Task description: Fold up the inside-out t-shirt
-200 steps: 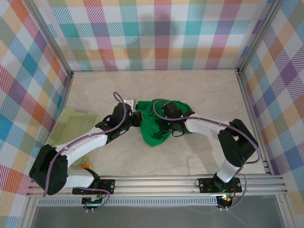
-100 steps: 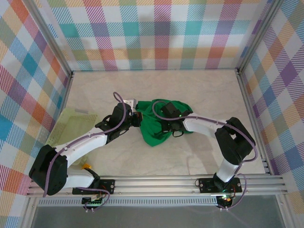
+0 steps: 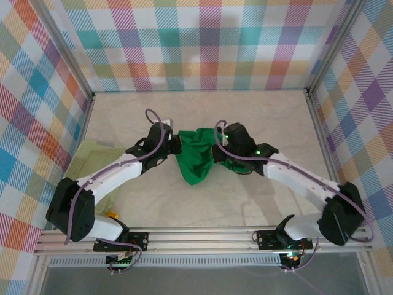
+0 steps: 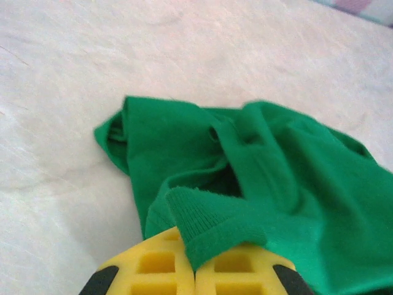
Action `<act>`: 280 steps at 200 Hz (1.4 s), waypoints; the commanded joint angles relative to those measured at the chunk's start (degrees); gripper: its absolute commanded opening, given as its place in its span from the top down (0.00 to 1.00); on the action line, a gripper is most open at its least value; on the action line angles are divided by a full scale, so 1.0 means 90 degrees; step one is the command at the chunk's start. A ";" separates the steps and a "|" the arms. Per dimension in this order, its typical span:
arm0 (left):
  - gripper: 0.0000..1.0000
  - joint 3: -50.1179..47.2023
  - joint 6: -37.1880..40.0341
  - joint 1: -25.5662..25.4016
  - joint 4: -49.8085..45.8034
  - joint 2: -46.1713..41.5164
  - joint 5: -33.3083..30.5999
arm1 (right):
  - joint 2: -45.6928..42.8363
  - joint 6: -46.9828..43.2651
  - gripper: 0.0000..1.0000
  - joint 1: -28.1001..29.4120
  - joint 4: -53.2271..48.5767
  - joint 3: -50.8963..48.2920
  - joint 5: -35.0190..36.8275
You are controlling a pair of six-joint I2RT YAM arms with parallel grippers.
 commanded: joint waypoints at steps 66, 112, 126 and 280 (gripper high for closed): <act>1.00 0.0250 -0.0428 0.0912 0.0125 -0.0185 0.1008 | -0.1491 -0.0088 1.00 -0.1512 0.0221 -0.0735 -0.0859; 1.00 0.0879 -0.0063 0.0322 -0.0756 0.1281 0.1214 | 0.0348 0.0238 1.00 -0.1980 0.0619 -0.0507 -0.1123; 1.00 0.1012 -0.0125 0.0325 -0.0983 0.1570 0.1058 | 0.0977 0.0237 1.00 -0.2174 0.0479 -0.0131 -0.0961; 1.00 0.1222 -0.0397 0.0354 -0.1002 0.1748 0.0491 | 0.0977 0.0230 0.71 -0.1223 0.0125 -0.0349 -0.1819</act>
